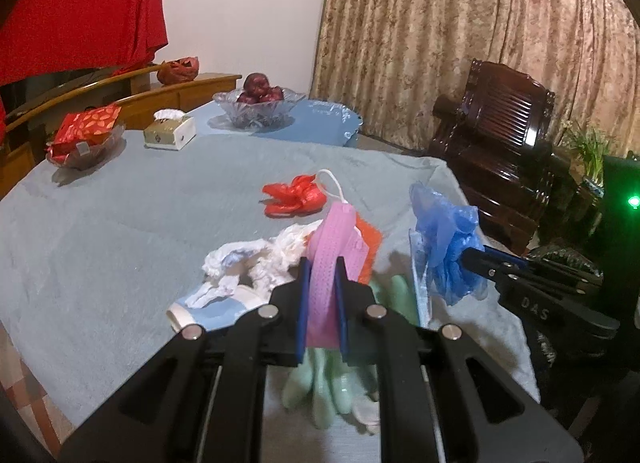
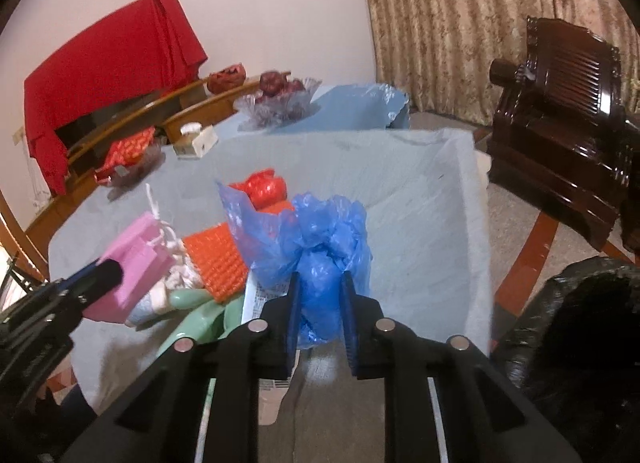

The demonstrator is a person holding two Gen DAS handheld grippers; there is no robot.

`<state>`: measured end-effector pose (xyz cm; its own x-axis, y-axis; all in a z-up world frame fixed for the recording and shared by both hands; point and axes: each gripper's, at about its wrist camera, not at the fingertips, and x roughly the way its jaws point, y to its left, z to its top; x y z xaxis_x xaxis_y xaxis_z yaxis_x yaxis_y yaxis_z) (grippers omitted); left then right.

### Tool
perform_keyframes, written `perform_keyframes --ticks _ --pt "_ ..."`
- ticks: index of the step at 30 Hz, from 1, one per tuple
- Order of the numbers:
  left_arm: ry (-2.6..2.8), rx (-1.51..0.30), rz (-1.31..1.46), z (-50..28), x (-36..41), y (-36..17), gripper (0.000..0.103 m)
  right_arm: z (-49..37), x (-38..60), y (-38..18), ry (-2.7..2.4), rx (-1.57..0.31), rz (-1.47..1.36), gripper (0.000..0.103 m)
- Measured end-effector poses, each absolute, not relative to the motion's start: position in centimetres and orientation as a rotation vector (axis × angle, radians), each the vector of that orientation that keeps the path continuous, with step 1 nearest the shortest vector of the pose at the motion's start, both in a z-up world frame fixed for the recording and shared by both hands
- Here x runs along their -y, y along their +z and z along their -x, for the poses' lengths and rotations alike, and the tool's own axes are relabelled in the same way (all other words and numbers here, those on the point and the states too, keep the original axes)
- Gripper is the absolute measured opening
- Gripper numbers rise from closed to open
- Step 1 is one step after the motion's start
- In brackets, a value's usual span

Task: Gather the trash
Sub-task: 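Carry the pink mask and blue bag over the bin and release both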

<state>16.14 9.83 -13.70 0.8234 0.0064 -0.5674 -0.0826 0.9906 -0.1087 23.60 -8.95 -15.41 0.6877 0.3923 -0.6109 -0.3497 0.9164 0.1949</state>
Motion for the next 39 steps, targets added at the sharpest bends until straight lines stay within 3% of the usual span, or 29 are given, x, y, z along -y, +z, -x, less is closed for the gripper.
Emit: perform_keyframes --ticks 18,39 --pt "-0.067 -0.554 0.093 -14.3 -2.6 -10.1 0.011 -17.1 16.4 -9.0 0.341 -0.556 -0.116 0.018" --pt "-0.343 -0.569 0.030 -13.1 10.0 -10.1 0.011 -9.9 28.9 -8.6 0.061 -0.540 -0.144 0.018"
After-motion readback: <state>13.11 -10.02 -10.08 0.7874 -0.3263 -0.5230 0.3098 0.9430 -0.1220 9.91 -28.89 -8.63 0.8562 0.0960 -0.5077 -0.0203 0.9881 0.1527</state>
